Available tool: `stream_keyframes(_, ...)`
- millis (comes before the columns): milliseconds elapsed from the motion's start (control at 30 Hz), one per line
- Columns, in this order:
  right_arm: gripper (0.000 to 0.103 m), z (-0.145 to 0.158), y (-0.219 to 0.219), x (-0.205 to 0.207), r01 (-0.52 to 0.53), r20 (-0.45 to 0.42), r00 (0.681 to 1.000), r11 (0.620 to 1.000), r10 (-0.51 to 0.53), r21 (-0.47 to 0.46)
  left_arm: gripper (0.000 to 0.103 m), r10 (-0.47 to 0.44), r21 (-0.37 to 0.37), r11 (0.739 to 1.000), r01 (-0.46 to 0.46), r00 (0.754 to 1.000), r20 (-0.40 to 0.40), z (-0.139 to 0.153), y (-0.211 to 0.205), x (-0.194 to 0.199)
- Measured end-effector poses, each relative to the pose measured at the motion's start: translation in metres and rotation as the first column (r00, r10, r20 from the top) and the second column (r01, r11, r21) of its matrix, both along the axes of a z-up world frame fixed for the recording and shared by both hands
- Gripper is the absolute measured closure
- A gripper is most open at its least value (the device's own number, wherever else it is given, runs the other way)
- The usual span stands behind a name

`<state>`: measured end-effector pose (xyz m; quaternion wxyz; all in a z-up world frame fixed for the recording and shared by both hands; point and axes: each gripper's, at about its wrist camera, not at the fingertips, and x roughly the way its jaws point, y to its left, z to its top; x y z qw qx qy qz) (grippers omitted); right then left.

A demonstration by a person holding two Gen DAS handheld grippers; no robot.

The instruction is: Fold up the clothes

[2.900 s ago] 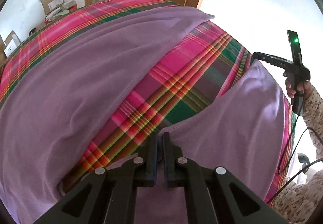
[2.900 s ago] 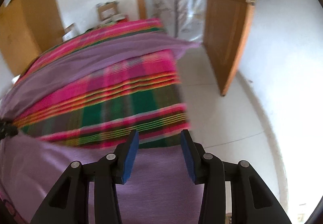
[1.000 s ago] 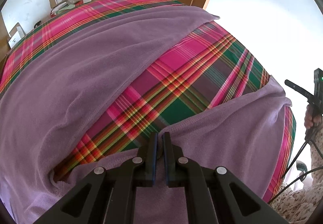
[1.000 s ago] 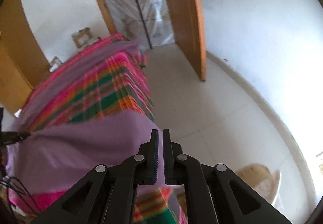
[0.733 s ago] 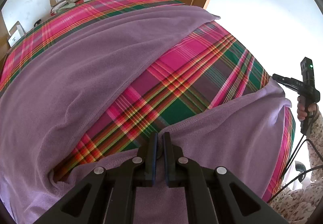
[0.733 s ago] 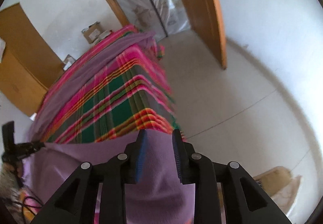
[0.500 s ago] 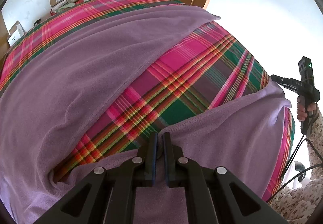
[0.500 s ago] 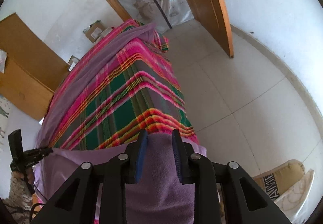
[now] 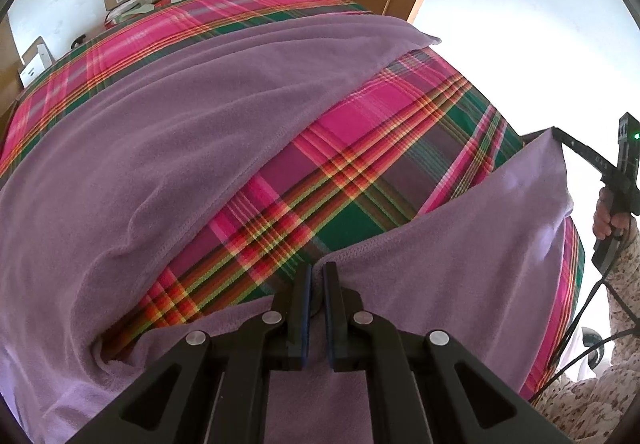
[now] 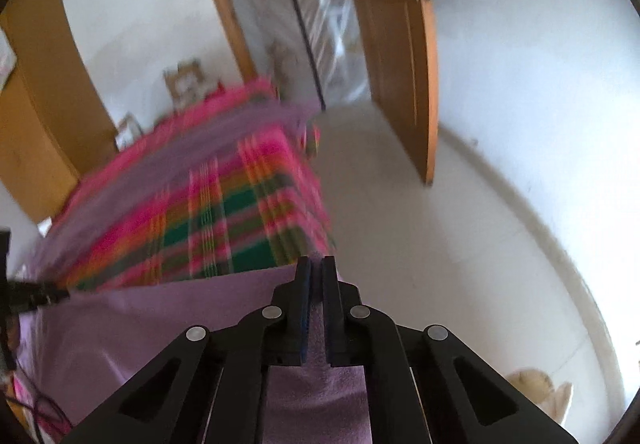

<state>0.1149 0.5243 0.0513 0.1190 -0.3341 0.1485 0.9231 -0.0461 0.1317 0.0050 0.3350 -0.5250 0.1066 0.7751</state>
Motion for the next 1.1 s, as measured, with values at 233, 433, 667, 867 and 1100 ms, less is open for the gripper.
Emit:
stream_keyframes(233, 0.098, -0.001, -0.006, -0.040, -0.048, 0.029, 0.999, 0.996, 0.046, 0.077, 0.097, 0.024, 0.013, 1.000, -0.024, 1.000, 0.003, 0.000, -0.002, -0.002)
stream_keyframes(433, 0.098, -0.021, -0.002, -0.059, -0.049, 0.128, 0.991, 0.997, 0.040, 0.064, 0.097, 0.036, 0.014, 0.999, -0.036, 0.999, -0.004, 0.000, -0.002, -0.002)
stream_keyframes(667, 0.098, -0.024, -0.004, -0.062, -0.055, 0.147, 0.988, 0.995, 0.043, 0.079, 0.097, 0.078, 0.051, 0.996, -0.078, 0.997, 0.010, 0.000, -0.008, -0.007)
stream_keyframes(867, 0.097, -0.026, -0.005, -0.064, -0.050, 0.161, 0.986, 0.995, 0.035, 0.088, 0.097, 0.091, 0.052, 0.994, -0.091, 0.996, 0.014, 0.000, -0.006, -0.006)
stream_keyframes(1100, 0.097, -0.025, -0.001, -0.054, 0.000, 0.165, 0.986, 0.998, -0.012, 0.069, 0.097, 0.109, 0.068, 0.992, -0.109, 0.994, 0.005, 0.007, -0.009, -0.003)
